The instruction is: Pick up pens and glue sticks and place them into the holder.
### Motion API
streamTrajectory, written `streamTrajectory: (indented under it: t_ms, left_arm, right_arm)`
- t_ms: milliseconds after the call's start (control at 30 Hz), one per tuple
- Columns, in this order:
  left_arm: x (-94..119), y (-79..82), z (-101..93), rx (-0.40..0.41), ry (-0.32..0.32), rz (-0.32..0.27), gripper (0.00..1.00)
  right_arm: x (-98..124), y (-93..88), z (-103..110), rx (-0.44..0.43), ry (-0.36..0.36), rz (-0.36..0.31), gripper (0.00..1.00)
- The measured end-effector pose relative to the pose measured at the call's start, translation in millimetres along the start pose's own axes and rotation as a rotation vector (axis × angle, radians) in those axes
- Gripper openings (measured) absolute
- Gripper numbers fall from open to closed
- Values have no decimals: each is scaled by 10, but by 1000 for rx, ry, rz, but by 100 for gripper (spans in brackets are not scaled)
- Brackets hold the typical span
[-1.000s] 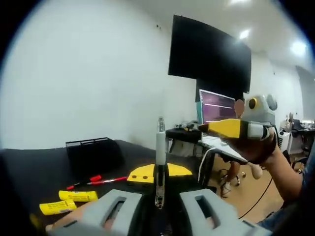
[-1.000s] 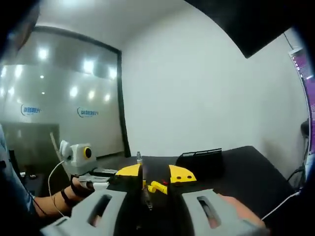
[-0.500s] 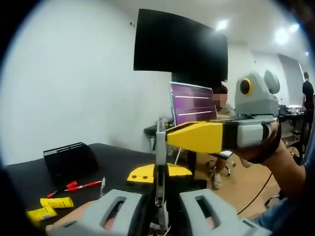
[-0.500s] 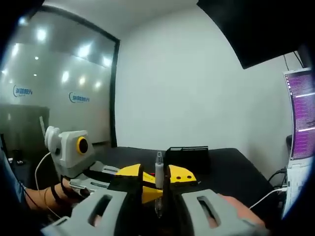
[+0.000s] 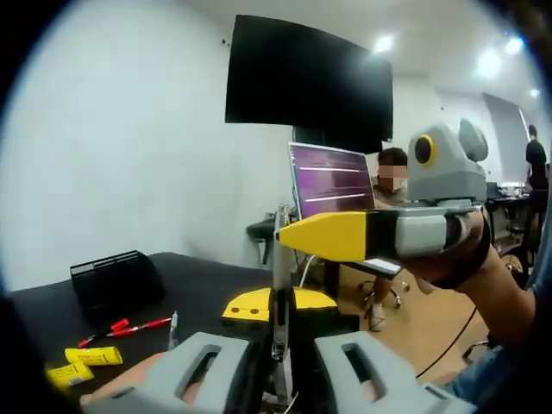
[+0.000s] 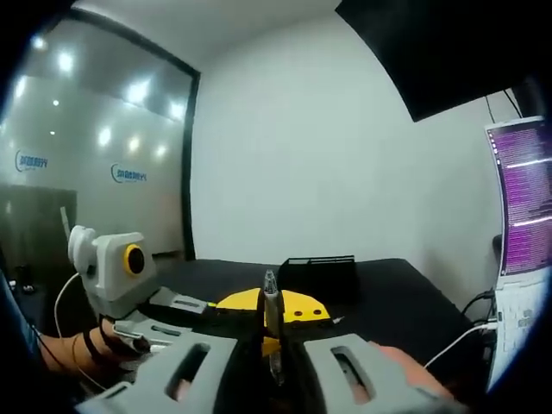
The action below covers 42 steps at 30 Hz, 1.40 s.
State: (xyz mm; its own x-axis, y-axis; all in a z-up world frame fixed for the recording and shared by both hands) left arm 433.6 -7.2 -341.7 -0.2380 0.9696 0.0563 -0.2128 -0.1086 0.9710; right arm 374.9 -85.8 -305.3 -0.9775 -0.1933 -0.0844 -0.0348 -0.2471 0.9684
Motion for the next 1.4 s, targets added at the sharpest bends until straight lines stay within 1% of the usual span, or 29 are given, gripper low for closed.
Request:
streamTrajectory:
  t_ms: [133, 233, 333, 467, 533, 600, 633, 700, 733, 800, 833, 867, 933, 1000, 1033, 1067, 1100, 1133, 1167, 1233, 1267, 1400]
  left_arm:
    - [-4, -19, 28, -9, 10, 6, 6]
    - [-5, -45, 61, -2, 12, 1, 6]
    - [-11, -74, 106, 5, 31, -5, 8]
    - [8, -104, 174, 9, 53, -9, 10]
    - [12, -126, 229, 15, 64, -11, 13]
    - [30, -166, 302, 25, 79, 0, 13]
    - [51, -185, 346, 21, 95, 0, 14]
    - [105, -237, 462, 23, 128, 13, 16]
    - [158, -271, 550, 30, 144, 7, 19]
    - [246, -349, 723, 63, 183, 12, 29]
    - [297, -393, 831, 73, 218, 13, 36]
    - [347, -434, 940, 75, 249, 12, 38]
    - [420, -500, 1122, 67, 294, 20, 38]
    - [486, -582, 1351, 63, 345, 39, 39]
    - [519, -622, 1501, 66, 371, 35, 40]
    - [545, -651, 1612, 74, 390, 25, 42]
    - [569, -676, 1709, 89, 402, 7, 45]
    - [579, -682, 1777, 91, 383, -38, 51]
    - [598, -703, 1836, 78, 372, -60, 56]
    - [611, -758, 1944, 52, 398, -58, 68]
    - [606, -784, 1991, 42, 404, -54, 71]
    - [528, -846, 2158, 19, 412, -73, 89]
  right_arm:
    - [-41, -9, -11, -2, 0, 2, 4]
    - [-85, 0, -38, 2, 4, 16, 4]
    - [-125, 18, -62, 10, 3, 19, 4]
    - [-174, 78, -148, 7, -8, 4, 4]
    - [-205, 94, -201, 6, -15, 3, 4]
    - [-211, 92, -261, -2, -27, 7, 4]
    - [-203, 91, -292, -9, -34, 0, 4]
    - [-183, 77, -350, -24, -42, -7, 4]
    - [-175, 69, -365, -30, -44, -9, 4]
    - [-145, 26, -388, -62, -38, -12, 4]
    - [-135, 6, -388, -76, -33, -13, 4]
    - [-129, -13, -387, -80, -30, -13, 4]
    - [-135, -52, -374, -79, -26, -8, 4]
    - [-146, -90, -368, -73, -23, 4, 4]
    - [-150, -106, -367, -71, -22, 8, 4]
    - [-153, -121, -364, -69, -21, 12, 4]
    - [-157, -137, -360, -67, -18, 18, 4]
    - [-159, -151, -355, -66, -15, 21, 4]
    - [-161, -159, -356, -66, -13, 23, 4]
    - [-163, -186, -361, -70, -7, 28, 4]
    - [-165, -199, -361, -72, -5, 31, 4]
    - [-176, -223, -374, -68, -14, 44, 4]
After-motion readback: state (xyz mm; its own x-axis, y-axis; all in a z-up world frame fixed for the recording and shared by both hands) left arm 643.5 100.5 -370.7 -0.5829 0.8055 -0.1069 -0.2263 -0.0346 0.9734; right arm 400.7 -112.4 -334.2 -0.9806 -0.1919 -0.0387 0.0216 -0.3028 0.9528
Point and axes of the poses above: the point that each gripper's makers call its tool centre point, and the gripper's own axes: x roughly backward along the fingers, z roughly to its left, y roughly out of its top, the point moved 7 cm from there along x, roughly backward along the fingers, and after that the axes turned 9 degrees about -x, right-handed, at the moved point
